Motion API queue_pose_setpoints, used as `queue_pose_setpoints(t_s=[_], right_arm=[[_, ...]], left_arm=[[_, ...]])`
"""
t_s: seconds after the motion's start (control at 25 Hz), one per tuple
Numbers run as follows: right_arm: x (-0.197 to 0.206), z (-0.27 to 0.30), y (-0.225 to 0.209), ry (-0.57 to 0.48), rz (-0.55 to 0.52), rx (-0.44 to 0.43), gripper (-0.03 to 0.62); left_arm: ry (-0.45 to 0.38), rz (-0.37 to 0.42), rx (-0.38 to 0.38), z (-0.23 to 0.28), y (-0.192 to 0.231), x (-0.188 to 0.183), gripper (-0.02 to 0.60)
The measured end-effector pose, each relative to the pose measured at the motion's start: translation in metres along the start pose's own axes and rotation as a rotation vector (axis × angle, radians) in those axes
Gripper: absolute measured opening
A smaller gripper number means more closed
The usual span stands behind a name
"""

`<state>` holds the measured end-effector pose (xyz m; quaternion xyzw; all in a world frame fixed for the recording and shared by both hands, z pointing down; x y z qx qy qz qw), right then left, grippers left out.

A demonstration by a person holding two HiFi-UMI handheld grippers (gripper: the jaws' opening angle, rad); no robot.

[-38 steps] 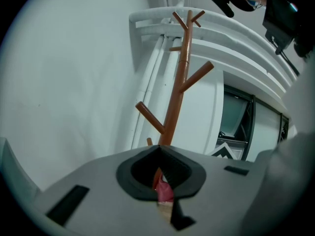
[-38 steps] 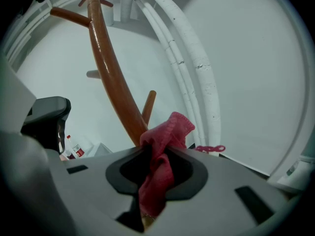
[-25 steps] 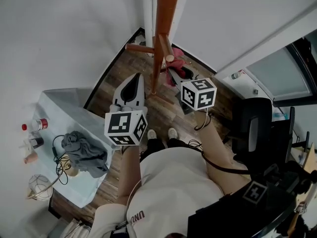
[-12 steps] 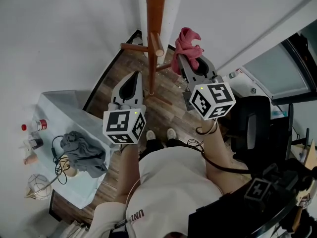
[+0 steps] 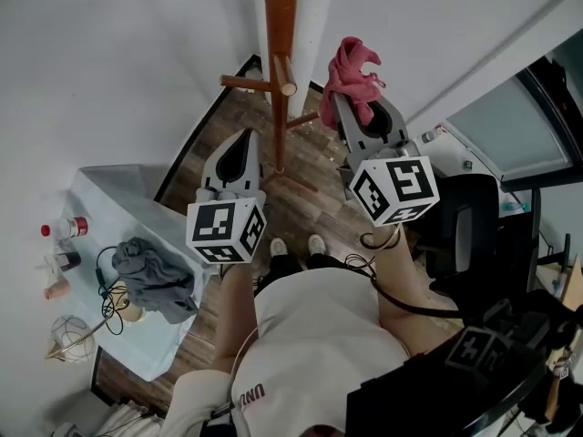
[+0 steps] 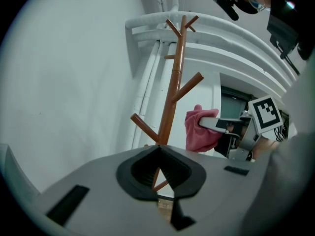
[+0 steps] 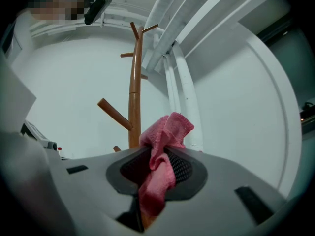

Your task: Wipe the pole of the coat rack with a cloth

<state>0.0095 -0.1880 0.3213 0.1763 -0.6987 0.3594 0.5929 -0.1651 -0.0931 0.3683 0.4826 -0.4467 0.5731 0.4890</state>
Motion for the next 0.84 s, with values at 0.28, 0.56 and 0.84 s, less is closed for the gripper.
queue_pose_setpoints(t_s=[0.28, 0.56, 0.84], right_arm=[[-0.0007, -0.0024, 0.0016, -0.007, 0.003, 0.008, 0.087], [0.0009, -0.0032, 0.0022, -0.012, 0.013, 0.004, 0.087], [0.0042, -0.0010, 0.0014, -0.007, 0.033, -0.007, 0.089]], left_arm=[[0.000, -0.002, -0.001, -0.0026, -0.0015, 0.0002, 0.009], [-0.001, -0.001, 0.000, -0.0037, -0.0012, 0.0003, 0.009], [-0.001, 0.001, -0.005, -0.0047, 0.0001, 0.0007, 0.009]])
Point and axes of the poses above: the fingertips, and each gripper's own axes: z forward along the fingers, y to its left, x out of its underside, the point moved 6 cm from there along -z, backward along the fingers, and after that the axes turned 11 degrees about z, right-handed, at the moved point
